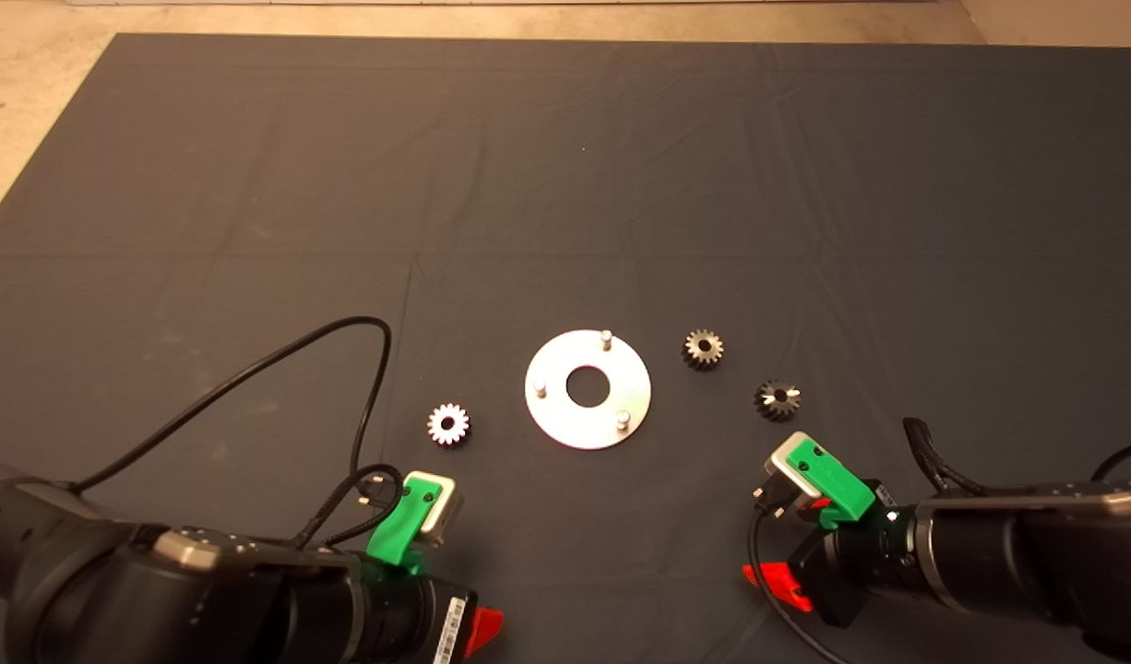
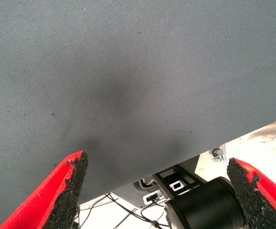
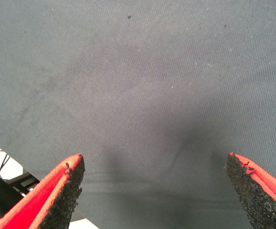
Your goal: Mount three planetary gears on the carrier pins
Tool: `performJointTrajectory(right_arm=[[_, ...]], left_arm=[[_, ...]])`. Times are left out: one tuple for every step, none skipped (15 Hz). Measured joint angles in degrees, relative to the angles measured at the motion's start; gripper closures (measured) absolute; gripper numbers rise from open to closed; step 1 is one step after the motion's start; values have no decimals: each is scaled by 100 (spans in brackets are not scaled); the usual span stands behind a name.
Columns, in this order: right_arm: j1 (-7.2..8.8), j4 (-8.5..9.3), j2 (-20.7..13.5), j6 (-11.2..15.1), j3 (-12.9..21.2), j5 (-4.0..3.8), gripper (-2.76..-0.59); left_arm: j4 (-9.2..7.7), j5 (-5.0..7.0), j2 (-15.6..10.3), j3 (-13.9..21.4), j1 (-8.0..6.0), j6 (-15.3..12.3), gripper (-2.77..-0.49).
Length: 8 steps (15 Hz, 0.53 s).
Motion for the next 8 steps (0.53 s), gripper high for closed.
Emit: performJointTrajectory(right_arm=[[0, 0, 0, 0, 1, -1, -221], [0, 0, 0, 0, 1, 0, -221], [0, 0, 0, 0, 0, -1, -221], [0, 0, 0, 0, 2, -1, -221], [-9, 0, -2, 0, 0, -1, -221], [-9, 0, -2, 0, 0, -1, -221], [-9, 1, -2, 0, 0, 0, -221], [-9, 1, -2, 0, 1, -1, -221]], left_arm=[[0, -1, 0, 0, -5, 0, -207], [3, -3, -2, 0, -9, 0, -207], [0, -3, 0, 0, -9, 0, -207], [4, -3, 0, 0, -11, 2, -207], [2, -3, 0, 0, -9, 1, -207], [2, -3, 0, 0, -11, 2, -207], [2, -3, 0, 0, -9, 2, -207], [2, -3, 0, 0, -11, 2, -207]])
